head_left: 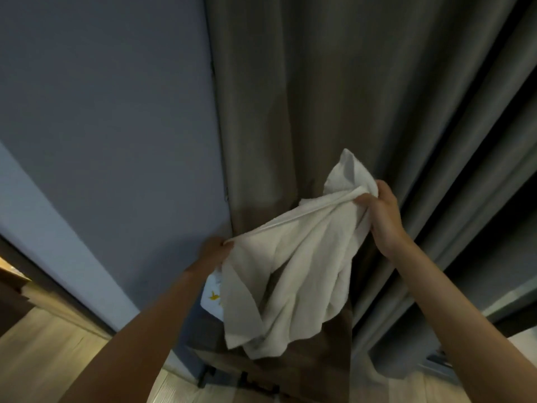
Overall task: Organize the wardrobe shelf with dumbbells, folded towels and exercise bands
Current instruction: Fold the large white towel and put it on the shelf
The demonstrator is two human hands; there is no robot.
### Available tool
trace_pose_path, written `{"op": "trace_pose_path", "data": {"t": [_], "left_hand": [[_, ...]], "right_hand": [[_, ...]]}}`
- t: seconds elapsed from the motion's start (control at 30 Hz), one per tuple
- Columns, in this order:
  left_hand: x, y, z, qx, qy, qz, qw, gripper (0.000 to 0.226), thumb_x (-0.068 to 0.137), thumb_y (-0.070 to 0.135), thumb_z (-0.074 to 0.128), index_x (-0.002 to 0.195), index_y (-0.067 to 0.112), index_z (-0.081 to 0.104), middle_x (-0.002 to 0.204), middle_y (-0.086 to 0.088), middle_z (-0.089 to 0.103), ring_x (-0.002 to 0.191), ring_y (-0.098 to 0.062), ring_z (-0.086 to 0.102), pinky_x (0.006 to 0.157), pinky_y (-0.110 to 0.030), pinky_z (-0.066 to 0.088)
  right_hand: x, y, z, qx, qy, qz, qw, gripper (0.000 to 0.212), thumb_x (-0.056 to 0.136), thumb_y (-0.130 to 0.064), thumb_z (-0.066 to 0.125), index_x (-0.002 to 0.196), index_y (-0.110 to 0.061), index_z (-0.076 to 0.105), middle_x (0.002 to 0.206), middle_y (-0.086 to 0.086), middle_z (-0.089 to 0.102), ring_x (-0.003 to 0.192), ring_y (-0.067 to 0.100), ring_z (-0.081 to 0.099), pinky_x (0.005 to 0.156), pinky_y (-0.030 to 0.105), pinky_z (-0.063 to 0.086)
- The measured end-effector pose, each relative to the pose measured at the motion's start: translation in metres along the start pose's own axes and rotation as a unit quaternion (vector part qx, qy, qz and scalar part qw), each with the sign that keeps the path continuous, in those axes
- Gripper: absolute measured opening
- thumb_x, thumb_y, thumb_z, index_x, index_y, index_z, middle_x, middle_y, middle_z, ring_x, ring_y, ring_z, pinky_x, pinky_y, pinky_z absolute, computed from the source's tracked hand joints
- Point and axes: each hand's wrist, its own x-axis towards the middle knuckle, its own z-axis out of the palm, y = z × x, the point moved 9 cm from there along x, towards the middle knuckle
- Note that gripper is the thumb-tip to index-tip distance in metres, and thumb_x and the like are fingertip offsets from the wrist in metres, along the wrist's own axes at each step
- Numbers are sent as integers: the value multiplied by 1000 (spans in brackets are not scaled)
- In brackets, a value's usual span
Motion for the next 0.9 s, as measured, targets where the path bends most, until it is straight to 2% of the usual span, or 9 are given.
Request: {"op": "trace_pose_path", "data": {"t": [0.1, 0.2, 0.3, 0.4, 0.57, 0.63, 0.73, 0.8, 0.9], "left_hand": [[1, 32, -23, -117, 54, 20, 991, 33, 100, 32, 45, 99, 6, 65, 94, -14, 59, 92, -18, 55, 73, -29, 40], [-16, 111, -67, -216, 101, 188, 953, 22, 97, 26, 53, 93, 12, 69, 83, -4, 60, 84, -11, 52, 66, -20, 42], [-42, 180, -93, -126, 75, 340, 929, 19, 96, 33, 54, 88, 25, 69, 84, 3, 68, 80, 1, 57, 67, -14, 42], [-65, 215, -94, -49, 32, 411, 910, 22, 95, 40, 53, 100, 30, 71, 97, 11, 70, 93, -5, 63, 79, -22, 48], [-92, 233, -53, -81, -76, 427, 898, 16, 89, 42, 55, 80, 49, 66, 83, 27, 66, 85, 6, 61, 78, -14, 45], [-97, 238, -37, -93, -84, 440, 889, 14, 88, 40, 56, 84, 40, 70, 84, 22, 67, 86, 1, 61, 82, -23, 48], [-99, 241, -26, -129, -82, 446, 882, 17, 90, 28, 61, 95, 18, 75, 91, 10, 70, 90, -3, 64, 86, -31, 50], [-98, 237, -22, -142, -86, 445, 880, 14, 88, 26, 65, 93, 19, 76, 86, 16, 69, 87, 3, 64, 82, -27, 51], [-94, 225, -20, -150, -86, 430, 886, 8, 85, 28, 70, 87, 22, 76, 77, 19, 69, 79, 6, 63, 75, -22, 51]], "right_hand": [[-3, 28, 12, -92, -68, 69, 991, 19, 84, -7, 53, 100, -17, 51, 103, 7, 58, 90, 24, 58, 72, 34, 48], [-15, 59, 13, -108, -72, 140, 982, 46, 69, -13, 61, 114, -9, 54, 105, 11, 61, 91, 27, 60, 75, 36, 51], [-17, 73, 7, -33, -79, 195, 977, 48, 73, -7, 69, 119, -11, 58, 109, 13, 67, 98, 32, 64, 87, 44, 54], [-8, 66, -5, 14, -63, 189, 980, 48, 75, -10, 74, 120, -9, 59, 112, 15, 67, 101, 33, 65, 92, 47, 53], [-10, 29, 9, 18, -40, 69, 997, 16, 94, -31, 57, 109, -28, 63, 110, 3, 69, 98, 18, 67, 83, 33, 54], [-18, 24, 23, 9, -71, 50, 996, 23, 94, -31, 57, 115, -26, 63, 111, 2, 69, 98, 17, 67, 83, 31, 54], [-33, 32, 52, -19, -140, 48, 989, 31, 92, -18, 60, 122, -13, 61, 114, 8, 68, 103, 20, 66, 83, 28, 54], [-38, 43, 56, -62, -135, 60, 987, 31, 90, -12, 63, 120, -6, 60, 114, 12, 67, 107, 26, 63, 86, 25, 53], [-42, 48, 56, -128, -145, 35, 981, 43, 83, -27, 73, 123, -16, 60, 112, -1, 68, 102, 13, 65, 88, 27, 54]]}}
